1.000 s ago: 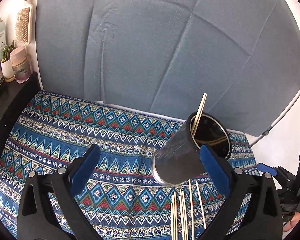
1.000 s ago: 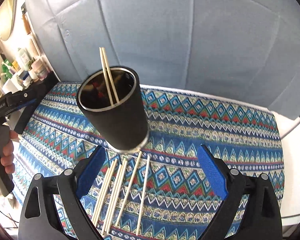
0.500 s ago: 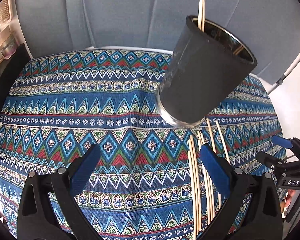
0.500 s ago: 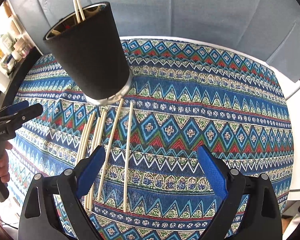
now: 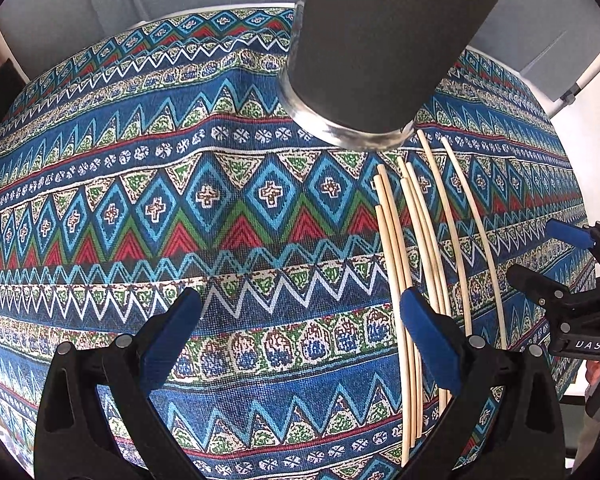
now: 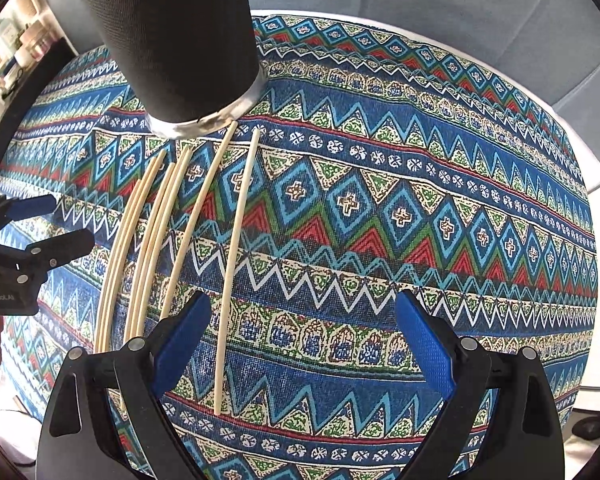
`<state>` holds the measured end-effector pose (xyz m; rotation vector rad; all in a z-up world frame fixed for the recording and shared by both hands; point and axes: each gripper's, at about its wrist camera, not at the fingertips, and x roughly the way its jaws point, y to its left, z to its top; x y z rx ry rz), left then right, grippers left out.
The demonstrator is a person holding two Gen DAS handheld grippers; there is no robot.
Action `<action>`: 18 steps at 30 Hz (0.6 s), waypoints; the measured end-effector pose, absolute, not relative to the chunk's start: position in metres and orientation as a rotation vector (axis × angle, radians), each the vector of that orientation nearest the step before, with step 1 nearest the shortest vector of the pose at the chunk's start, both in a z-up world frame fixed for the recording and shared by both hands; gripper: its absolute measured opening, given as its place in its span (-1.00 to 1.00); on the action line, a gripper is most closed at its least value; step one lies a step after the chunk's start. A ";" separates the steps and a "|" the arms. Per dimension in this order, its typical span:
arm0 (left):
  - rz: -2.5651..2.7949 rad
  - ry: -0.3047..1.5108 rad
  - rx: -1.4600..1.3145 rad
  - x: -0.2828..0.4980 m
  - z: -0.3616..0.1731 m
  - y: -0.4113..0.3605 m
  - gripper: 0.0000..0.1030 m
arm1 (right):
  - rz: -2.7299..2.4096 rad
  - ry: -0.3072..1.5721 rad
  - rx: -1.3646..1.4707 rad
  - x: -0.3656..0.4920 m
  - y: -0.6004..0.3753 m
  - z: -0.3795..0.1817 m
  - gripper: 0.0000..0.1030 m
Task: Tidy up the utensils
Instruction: 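Move the left tool back to the remaining sticks while the right tool returns too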
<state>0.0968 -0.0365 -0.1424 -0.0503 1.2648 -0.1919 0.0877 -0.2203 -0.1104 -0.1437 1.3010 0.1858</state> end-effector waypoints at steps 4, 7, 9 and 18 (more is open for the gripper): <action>-0.190 1.279 -0.034 0.095 -0.149 -0.043 0.89 | 0.189 1.308 -0.156 0.085 -0.216 -0.115 0.72; -0.187 1.285 -0.007 0.094 -0.153 -0.050 0.89 | 0.180 1.311 -0.173 0.083 -0.213 -0.119 0.72; -0.183 1.287 0.011 0.096 -0.156 -0.058 0.89 | 0.173 1.316 -0.185 0.081 -0.211 -0.121 0.72; -0.136 1.325 0.046 0.113 -0.164 -0.091 0.92 | 0.155 1.327 -0.204 0.081 -0.216 -0.125 0.72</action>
